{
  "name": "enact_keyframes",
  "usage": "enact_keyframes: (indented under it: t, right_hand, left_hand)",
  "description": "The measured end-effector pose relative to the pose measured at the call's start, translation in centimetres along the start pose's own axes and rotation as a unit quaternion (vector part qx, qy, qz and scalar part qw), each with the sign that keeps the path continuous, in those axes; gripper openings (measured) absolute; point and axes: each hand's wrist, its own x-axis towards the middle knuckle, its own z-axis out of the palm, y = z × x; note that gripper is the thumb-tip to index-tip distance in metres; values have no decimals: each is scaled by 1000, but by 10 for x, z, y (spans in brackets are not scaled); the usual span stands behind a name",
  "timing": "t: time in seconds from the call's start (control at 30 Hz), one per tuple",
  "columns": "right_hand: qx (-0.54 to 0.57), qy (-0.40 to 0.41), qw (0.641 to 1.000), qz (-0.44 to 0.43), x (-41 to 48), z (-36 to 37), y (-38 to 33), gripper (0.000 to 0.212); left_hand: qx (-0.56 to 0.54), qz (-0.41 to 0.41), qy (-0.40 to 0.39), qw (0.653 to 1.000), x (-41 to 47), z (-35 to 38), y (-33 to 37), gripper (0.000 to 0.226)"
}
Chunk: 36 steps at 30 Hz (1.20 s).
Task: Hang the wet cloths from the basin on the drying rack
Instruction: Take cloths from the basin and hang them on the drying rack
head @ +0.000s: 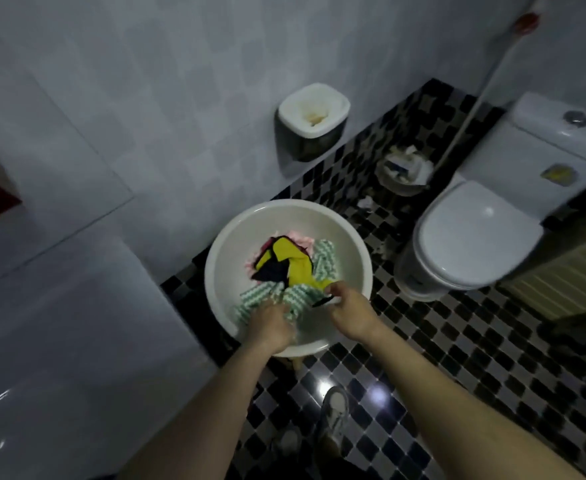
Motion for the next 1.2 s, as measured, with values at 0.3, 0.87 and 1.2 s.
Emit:
enact_keyframes:
  t: [0.3,0.87,1.2]
  right_hand:
    - [-317,-150,933,-83,73,32,22,32]
    - [686,-113,688,207,43,-23,-30,25]
    - [736,-161,648,109,-24,-85,-78,21]
  left_hand:
    - [145,-56,-61,986,30,20,-4,18]
    - [-718,-63,75,689,20,-53,4,37]
    - [-424,110,29,899,-31,-92,45,12]
